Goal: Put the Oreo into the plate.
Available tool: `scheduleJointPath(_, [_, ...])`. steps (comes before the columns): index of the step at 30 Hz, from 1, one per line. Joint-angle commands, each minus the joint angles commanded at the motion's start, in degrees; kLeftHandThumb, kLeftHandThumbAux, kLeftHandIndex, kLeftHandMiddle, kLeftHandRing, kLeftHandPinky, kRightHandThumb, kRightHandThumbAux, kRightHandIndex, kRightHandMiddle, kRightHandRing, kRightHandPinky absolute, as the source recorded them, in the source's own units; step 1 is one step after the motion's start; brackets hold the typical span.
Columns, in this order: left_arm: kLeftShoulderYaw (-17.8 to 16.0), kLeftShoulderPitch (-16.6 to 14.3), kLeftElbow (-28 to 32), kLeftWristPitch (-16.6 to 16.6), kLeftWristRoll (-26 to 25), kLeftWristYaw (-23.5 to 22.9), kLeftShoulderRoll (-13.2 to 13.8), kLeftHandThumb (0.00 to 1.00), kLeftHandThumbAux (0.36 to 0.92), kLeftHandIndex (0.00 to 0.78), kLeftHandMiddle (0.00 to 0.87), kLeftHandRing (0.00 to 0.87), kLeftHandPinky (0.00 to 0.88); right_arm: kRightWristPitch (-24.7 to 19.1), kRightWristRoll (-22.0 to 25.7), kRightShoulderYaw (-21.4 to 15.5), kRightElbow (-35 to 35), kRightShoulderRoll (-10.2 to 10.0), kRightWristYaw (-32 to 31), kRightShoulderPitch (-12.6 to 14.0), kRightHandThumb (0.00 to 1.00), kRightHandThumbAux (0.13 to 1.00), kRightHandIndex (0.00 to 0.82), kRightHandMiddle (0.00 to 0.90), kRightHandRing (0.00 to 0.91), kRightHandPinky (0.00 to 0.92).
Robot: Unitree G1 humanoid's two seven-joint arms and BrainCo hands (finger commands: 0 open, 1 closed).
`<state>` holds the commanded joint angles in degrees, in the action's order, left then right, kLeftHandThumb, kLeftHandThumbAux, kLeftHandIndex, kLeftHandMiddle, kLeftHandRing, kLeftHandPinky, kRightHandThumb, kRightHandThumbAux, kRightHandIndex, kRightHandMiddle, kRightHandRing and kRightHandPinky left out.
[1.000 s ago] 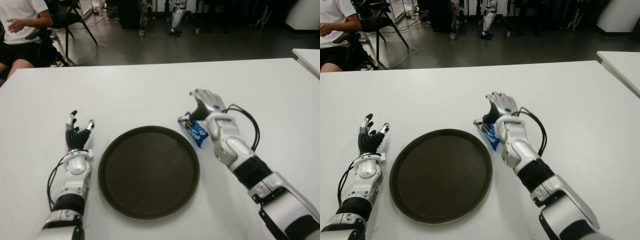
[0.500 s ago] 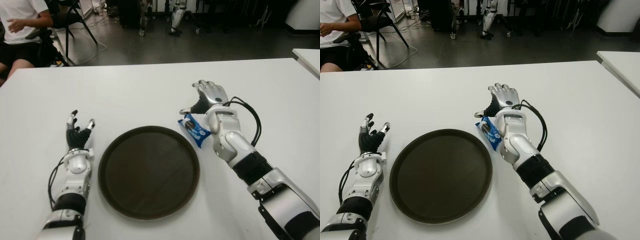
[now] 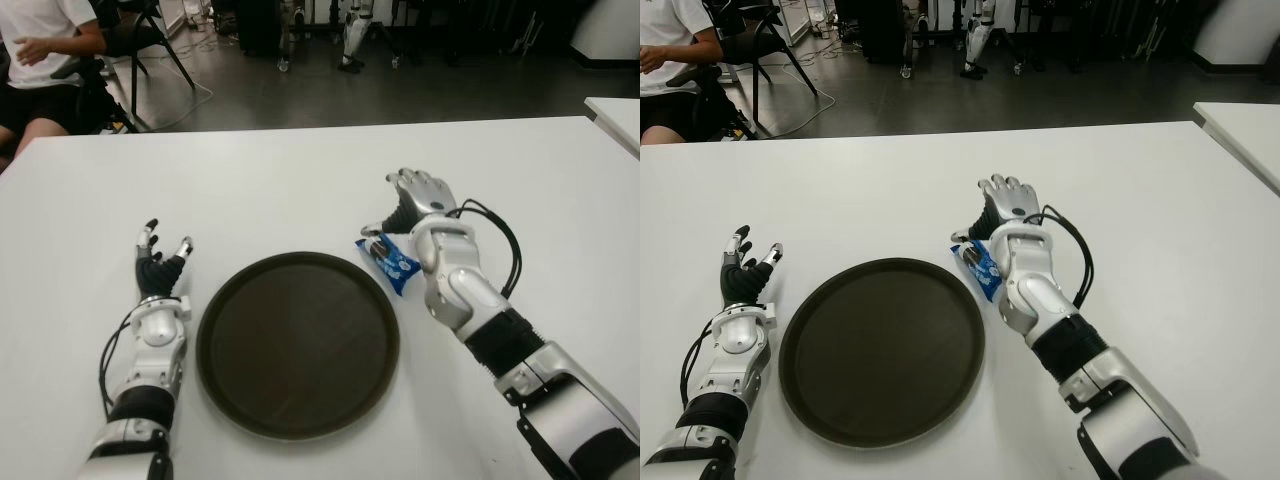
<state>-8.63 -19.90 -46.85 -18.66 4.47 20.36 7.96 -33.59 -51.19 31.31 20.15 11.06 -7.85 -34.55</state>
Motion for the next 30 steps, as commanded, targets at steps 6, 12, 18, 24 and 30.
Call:
scheduleJointPath(6, [0.01, 0.17, 0.62, 0.36, -0.28, -0.12, -0.22, 0.091, 0.695, 0.038, 0.061, 0.043, 0.040, -1.02, -0.07, -0.10, 0.09, -0.08, -0.76, 0.38, 0.000, 0.497, 0.000, 0.000, 0.000, 0.000])
scheduleJointPath(12, [0.15, 0.27, 1.08, 0.72, -0.33, -0.38, -0.28, 0.089, 0.693, 0.035, 0.055, 0.040, 0.036, -2.02, -0.21, 0.24, 0.75, 0.00, -1.71, 0.69, 0.000, 0.495, 0.000, 0.000, 0.000, 0.000])
scheduleJointPath(18, [0.10, 0.16, 0.78, 0.63, -0.52, -0.58, -0.19, 0.070, 0.690, 0.034, 0.054, 0.038, 0.036, -2.17, -0.18, 0.38, 0.82, 0.11, -1.74, 1.23, 0.000, 0.508, 0.000, 0.000, 0.000, 0.000])
scheduleJointPath(24, [0.32, 0.23, 0.96, 0.59, -0.32, -0.67, -0.09, 0.073, 0.676, 0.038, 0.049, 0.032, 0.037, -2.45, -0.19, 0.47, 0.36, 0.10, -1.89, 2.32, 0.000, 0.531, 0.000, 0.000, 0.000, 0.000])
scheduleJointPath(30, [0.45, 0.34, 1.18, 0.39, -0.39, -0.83, -0.15, 0.037, 0.665, 0.034, 0.045, 0.027, 0.037, -4.17, -1.03, 1.19, -0.12, 0.15, -3.57, 2.35, 0.000, 0.519, 0.004, 0.000, 0.000, 0.000])
